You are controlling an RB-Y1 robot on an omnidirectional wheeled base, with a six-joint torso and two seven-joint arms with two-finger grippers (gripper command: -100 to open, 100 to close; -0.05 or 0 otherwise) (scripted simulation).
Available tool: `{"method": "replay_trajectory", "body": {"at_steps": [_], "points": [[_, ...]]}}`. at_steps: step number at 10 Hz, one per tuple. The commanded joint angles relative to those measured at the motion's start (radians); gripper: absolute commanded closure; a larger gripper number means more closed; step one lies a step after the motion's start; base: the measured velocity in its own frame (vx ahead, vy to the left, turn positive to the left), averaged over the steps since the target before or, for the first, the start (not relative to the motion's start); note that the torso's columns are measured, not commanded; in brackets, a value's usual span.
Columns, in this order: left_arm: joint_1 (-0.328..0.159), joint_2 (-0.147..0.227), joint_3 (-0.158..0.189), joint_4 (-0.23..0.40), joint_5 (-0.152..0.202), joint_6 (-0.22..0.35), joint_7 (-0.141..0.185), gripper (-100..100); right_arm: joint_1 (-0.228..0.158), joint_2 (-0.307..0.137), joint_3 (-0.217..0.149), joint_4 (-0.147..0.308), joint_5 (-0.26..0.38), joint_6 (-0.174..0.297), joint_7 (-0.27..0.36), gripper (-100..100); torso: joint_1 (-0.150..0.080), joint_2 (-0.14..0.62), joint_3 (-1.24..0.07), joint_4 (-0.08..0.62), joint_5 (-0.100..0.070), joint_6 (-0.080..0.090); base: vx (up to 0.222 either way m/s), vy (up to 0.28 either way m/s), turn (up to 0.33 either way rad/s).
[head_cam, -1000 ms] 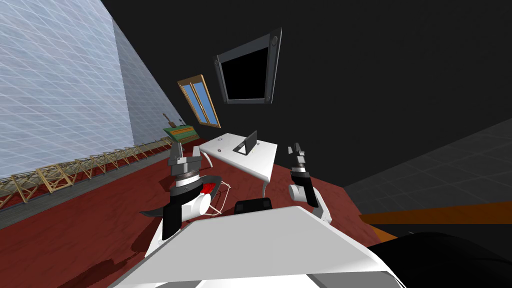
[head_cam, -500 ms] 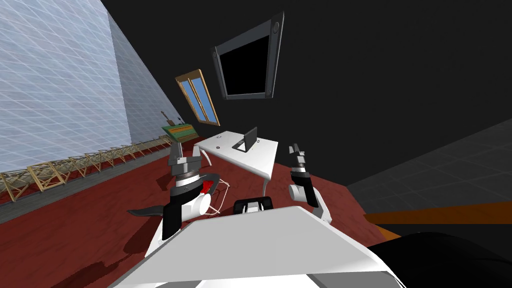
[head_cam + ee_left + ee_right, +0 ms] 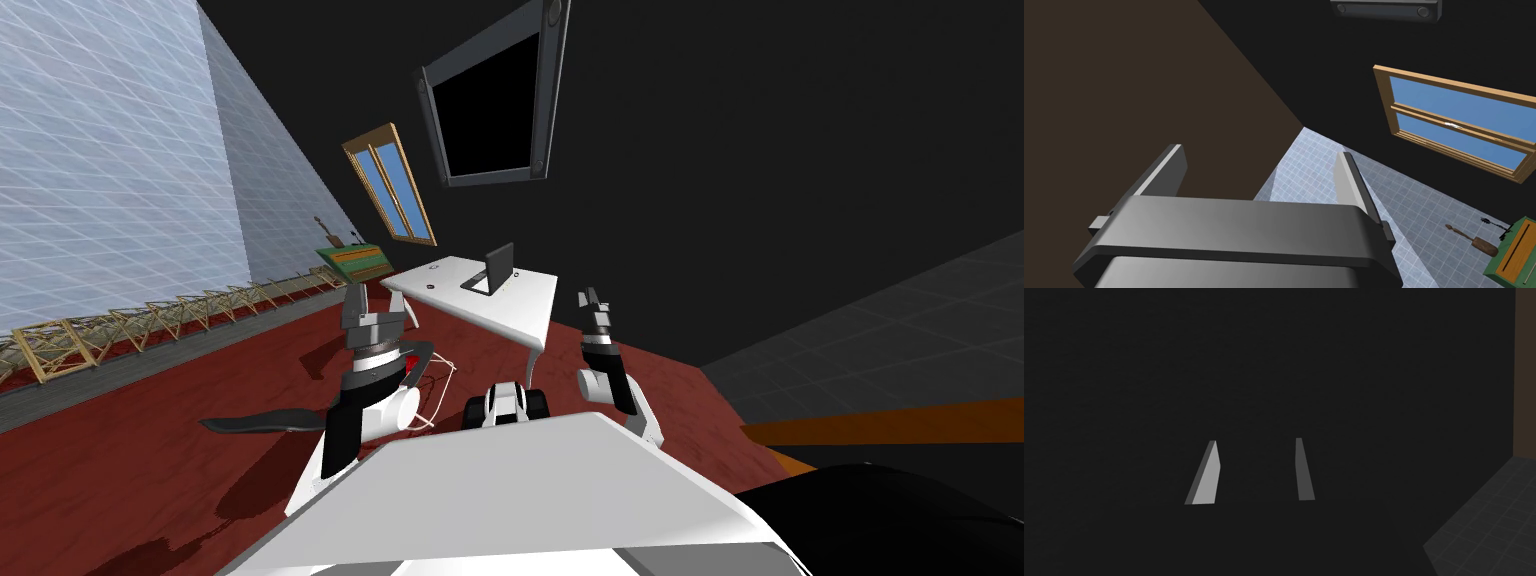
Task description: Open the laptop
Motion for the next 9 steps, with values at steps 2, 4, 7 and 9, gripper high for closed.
{"method": "replay_trajectory", "body": {"at_steps": [2,4,7,9], "points": [[-0.045,0.069,0.014,0.014,-0.014,0.071,0.014,-100,0.0,0.0,0.0,0.0,0.0,0.0,0.0,0,0.0,0.003,-0.005,0.004,0.0,0.0,0.011,0.004,-0.072],[-0.077,0.092,0.022,0.023,-0.025,0.123,0.024,-100,0.0,0.0,0.0,0.0,0.0,0.0,0.0,0,0.0,0.004,-0.005,0.004,0.0,0.0,0.019,0.003,-0.092],[-0.134,0.11,0.037,0.038,-0.046,0.212,0.042,-100,0.0,0.0,0.0,0.0,0.0,0.0,0.0,0,0.0,0.004,-0.005,0.004,0.0,0.0,0.02,0.004,-0.096],[-0.155,0.112,0.043,0.043,-0.053,0.248,0.049,-100,0.0,0.0,0.0,0.0,0.0,0.0,0.0,0,0.0,0.004,-0.005,0.004,0.0,0.0,0.019,0.005,-0.072]]}}
